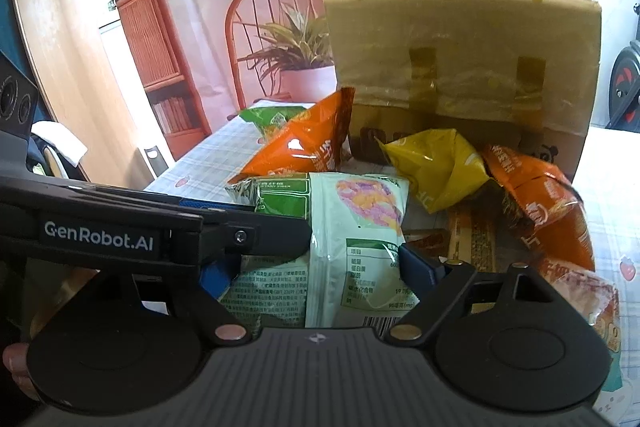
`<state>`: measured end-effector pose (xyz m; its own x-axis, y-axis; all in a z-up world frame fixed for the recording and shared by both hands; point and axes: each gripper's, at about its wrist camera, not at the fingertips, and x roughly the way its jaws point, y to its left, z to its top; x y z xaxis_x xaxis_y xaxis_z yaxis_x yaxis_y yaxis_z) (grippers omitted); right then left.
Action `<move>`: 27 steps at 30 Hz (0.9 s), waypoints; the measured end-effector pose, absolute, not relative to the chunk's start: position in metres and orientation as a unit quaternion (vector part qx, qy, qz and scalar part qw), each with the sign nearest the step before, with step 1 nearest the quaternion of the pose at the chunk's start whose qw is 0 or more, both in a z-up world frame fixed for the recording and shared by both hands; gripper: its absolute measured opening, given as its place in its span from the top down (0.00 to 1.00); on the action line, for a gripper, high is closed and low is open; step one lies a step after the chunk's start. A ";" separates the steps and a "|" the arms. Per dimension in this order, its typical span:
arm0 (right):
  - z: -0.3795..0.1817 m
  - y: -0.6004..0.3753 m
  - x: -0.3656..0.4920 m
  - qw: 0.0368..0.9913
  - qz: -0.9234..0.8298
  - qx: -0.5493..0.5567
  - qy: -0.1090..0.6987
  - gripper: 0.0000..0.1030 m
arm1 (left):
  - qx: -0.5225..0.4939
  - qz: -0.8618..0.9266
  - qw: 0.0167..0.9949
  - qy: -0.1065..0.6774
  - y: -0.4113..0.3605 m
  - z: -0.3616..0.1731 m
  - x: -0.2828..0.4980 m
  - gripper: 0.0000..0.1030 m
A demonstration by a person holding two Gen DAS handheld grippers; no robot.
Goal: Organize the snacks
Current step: 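Lift the white-green snack bag with the left tool toward the box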
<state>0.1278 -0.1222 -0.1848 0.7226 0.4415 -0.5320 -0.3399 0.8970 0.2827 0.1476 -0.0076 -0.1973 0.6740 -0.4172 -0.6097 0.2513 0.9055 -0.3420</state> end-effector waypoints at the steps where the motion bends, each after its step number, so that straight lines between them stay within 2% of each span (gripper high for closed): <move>1: -0.186 -0.122 0.128 0.924 0.211 0.082 0.309 0.16 | -0.121 -0.183 0.905 0.365 -0.007 -0.200 0.148 0.50; 5: -0.197 -0.121 0.129 0.918 0.208 0.082 0.326 0.17 | -0.143 -0.166 0.892 0.396 -0.003 -0.214 0.155 0.46; 7: -0.201 -0.120 0.129 0.916 0.211 0.081 0.333 0.17 | -0.157 -0.158 0.887 0.404 0.002 -0.218 0.157 0.35; 10: -0.201 -0.118 0.129 0.915 0.216 0.071 0.335 0.15 | -0.168 -0.146 0.884 0.412 0.008 -0.222 0.159 0.26; 16: -0.207 -0.120 0.130 0.910 0.218 0.066 0.347 0.14 | -0.196 -0.148 0.865 0.437 0.010 -0.238 0.168 0.20; 20: -0.215 -0.121 0.132 0.905 0.218 0.073 0.359 0.12 | -0.222 -0.156 0.851 0.449 0.011 -0.252 0.176 0.20; 23: -0.216 -0.121 0.134 0.905 0.217 0.073 0.359 0.16 | -0.239 -0.174 0.849 0.438 0.013 -0.255 0.178 0.29; 27: -0.208 -0.120 0.134 0.909 0.213 0.069 0.352 0.18 | -0.220 -0.181 0.861 0.422 0.010 -0.243 0.176 0.30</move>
<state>0.1337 -0.1203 -0.2082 0.6608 0.4361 -0.6109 -0.3385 0.8996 0.2760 0.1763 0.0095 -0.2433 0.5785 -0.4971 -0.6467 0.1261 0.8378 -0.5312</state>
